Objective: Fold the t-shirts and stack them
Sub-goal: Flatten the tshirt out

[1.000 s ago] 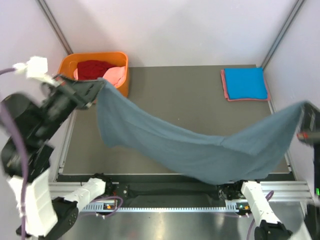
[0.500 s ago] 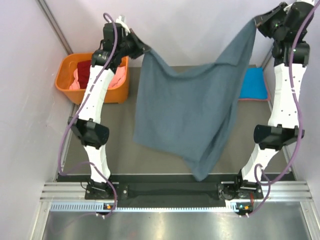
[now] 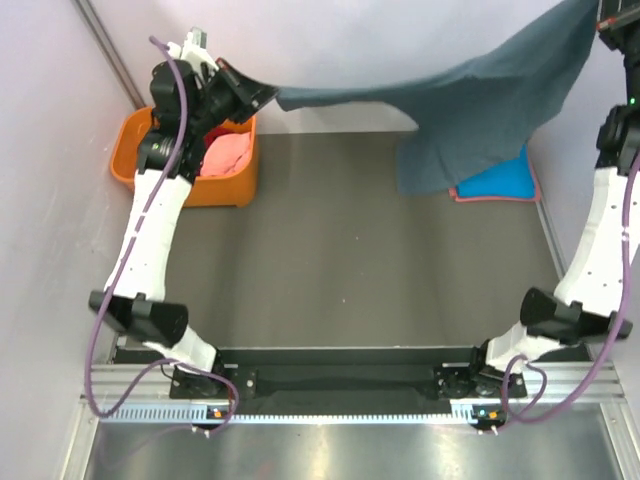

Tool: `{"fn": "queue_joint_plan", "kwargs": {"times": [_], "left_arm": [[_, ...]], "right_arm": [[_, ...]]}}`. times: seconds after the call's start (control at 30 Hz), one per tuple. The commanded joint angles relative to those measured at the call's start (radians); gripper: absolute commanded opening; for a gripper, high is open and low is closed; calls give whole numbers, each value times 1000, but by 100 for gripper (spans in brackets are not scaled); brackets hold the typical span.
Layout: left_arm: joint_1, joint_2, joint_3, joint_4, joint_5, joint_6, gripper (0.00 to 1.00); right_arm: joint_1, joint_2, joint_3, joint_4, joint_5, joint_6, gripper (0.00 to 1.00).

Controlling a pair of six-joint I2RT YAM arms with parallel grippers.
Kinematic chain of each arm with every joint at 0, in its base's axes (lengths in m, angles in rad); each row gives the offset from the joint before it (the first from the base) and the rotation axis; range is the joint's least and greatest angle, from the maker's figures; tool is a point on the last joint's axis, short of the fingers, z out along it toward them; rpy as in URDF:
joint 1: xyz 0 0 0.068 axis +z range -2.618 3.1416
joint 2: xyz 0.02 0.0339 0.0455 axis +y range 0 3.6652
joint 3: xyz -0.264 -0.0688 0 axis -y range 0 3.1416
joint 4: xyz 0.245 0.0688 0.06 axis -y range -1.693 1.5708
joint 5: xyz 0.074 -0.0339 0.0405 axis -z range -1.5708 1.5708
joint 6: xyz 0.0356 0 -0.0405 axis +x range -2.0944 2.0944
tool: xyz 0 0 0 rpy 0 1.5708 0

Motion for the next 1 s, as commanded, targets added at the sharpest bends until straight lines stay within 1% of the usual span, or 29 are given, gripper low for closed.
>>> {"fn": "queue_joint_plan", "kwargs": {"times": [0.0, 0.03, 0.07, 0.1, 0.13, 0.17, 0.2, 0.23, 0.27, 0.3, 0.33, 0.37, 0.4, 0.43, 0.47, 0.5, 0.53, 0.57, 0.67, 0.8, 0.83, 0.93, 0.97], "left_arm": [[0, -149, -145, -20, -36, 117, 0], [-1, -204, -229, -37, -41, 126, 0], [-1, -235, -279, -32, -20, 135, 0], [-1, -266, -329, -34, -17, 140, 0], [-1, -324, -416, -70, -24, 146, 0], [-1, -354, -460, -92, -58, 167, 0], [-1, -385, -501, -116, -82, 178, 0], [-1, -445, -575, -146, -108, 186, 0], [-3, -474, -613, -178, -121, 192, 0], [-1, -505, -655, -189, -115, 192, 0], [-1, -560, -732, -199, -112, 195, 0], [-1, -586, -771, -237, -109, 195, 0], [-1, -614, -811, -253, -116, 197, 0], [-1, -670, -903, -261, -124, 195, 0], [-1, -700, -954, -270, -136, 192, 0], [-1, -729, -1003, -270, -153, 188, 0], [-1, -776, -1091, -272, -170, 183, 0], [-1, -793, -1129, -276, -173, 171, 0], [-1, -853, -1257, -293, -191, 119, 0], [-1, -905, -1327, -290, -249, 30, 0], [-1, -915, -1333, -293, -271, 4, 0], [-1, -947, -1348, -293, -366, -12, 0], [-1, -950, -1350, -299, -421, -15, 0]], "right_arm": [[1, -163, -176, -49, -55, -77, 0], [1, -204, -237, -79, -37, -86, 0], [-1, -288, -362, -172, -13, -94, 0], [-2, -333, -429, -228, 19, -94, 0], [-4, -381, -503, -267, 55, -100, 0], [-7, -481, -657, -316, 58, -112, 0], [-8, -537, -736, -337, 57, -117, 0], [-8, -592, -814, -359, 52, -120, 0], [-8, -713, -967, -400, 47, -123, 0], [-8, -776, -1047, -413, 40, -123, 0], [-8, -839, -1121, -426, 38, -121, 0], [-7, -937, -1234, -484, 50, -132, 0], [24, -973, -1276, -526, 120, -134, 0], [42, -1004, -1316, -557, 144, -132, 0], [55, -1060, -1395, -604, 159, -128, 0], [70, -1085, -1430, -638, 191, -123, 0], [79, -1105, -1459, -672, 202, -112, 0], [96, -1140, -1521, -696, 202, -103, 0], [102, -1197, -1608, -735, 222, -89, 0], [102, -1194, -1628, -736, 225, -117, 0], [102, -1184, -1616, -736, 251, -127, 0], [102, -1174, -1591, -732, 276, -172, 0], [102, -1170, -1589, -730, 283, -184, 0]]}}
